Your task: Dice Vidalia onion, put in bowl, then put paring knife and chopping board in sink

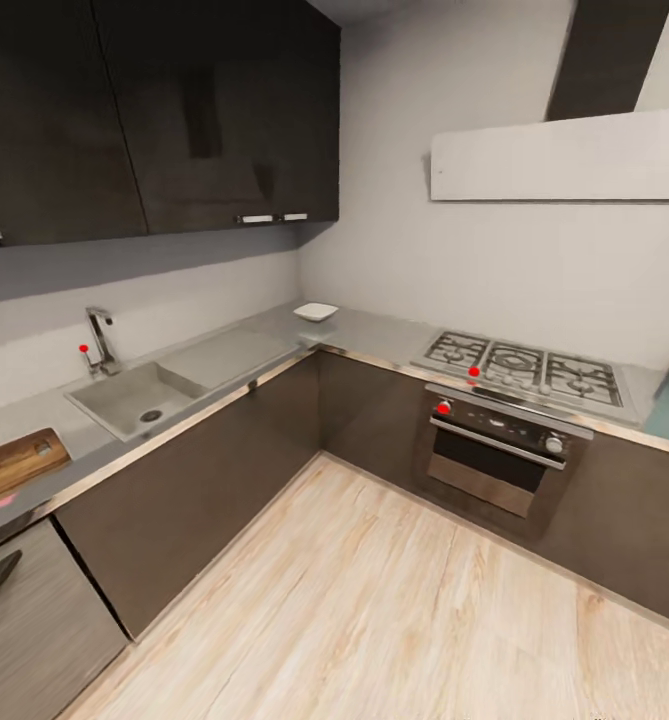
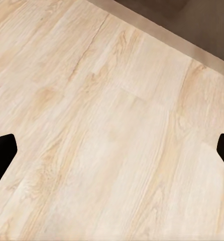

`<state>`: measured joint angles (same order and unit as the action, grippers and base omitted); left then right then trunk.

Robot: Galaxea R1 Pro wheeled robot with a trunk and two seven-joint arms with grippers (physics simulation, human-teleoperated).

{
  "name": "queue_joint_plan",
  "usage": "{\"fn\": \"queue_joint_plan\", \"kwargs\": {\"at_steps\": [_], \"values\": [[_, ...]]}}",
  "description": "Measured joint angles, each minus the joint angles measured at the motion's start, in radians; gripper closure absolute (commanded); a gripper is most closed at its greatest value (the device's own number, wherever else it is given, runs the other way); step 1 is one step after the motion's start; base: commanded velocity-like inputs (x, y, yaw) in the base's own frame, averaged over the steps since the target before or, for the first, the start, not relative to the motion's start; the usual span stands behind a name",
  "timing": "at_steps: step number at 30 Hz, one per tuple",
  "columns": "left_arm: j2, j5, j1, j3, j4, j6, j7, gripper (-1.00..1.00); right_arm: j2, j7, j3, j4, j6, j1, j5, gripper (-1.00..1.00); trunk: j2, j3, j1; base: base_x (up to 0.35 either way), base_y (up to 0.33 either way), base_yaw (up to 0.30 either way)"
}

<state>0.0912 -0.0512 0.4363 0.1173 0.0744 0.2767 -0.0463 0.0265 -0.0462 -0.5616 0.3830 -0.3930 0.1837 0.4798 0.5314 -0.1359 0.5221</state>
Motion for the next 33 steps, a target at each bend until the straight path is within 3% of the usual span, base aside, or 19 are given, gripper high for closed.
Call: {"fn": "queue_joint_plan", "kwargs": {"at_steps": [9,33], "values": [[0.001,0.052,0.0,-0.003,0.0,0.001,0.0,-1.0,-0.001,0.0,0.0,-0.001,-0.001,0.0,0.0,-1.0,0.0,0.0,0.0,0.297,-0.048,-0.073],[0.003,0.056,-0.001,-0.003,-0.001,0.001,0.0,-1.0,-0.003,0.0,0.002,-0.001,-0.001,0.0,0.0,-1.0,0.0,0.0,0.0,0.32,-0.001,-0.001]]}}
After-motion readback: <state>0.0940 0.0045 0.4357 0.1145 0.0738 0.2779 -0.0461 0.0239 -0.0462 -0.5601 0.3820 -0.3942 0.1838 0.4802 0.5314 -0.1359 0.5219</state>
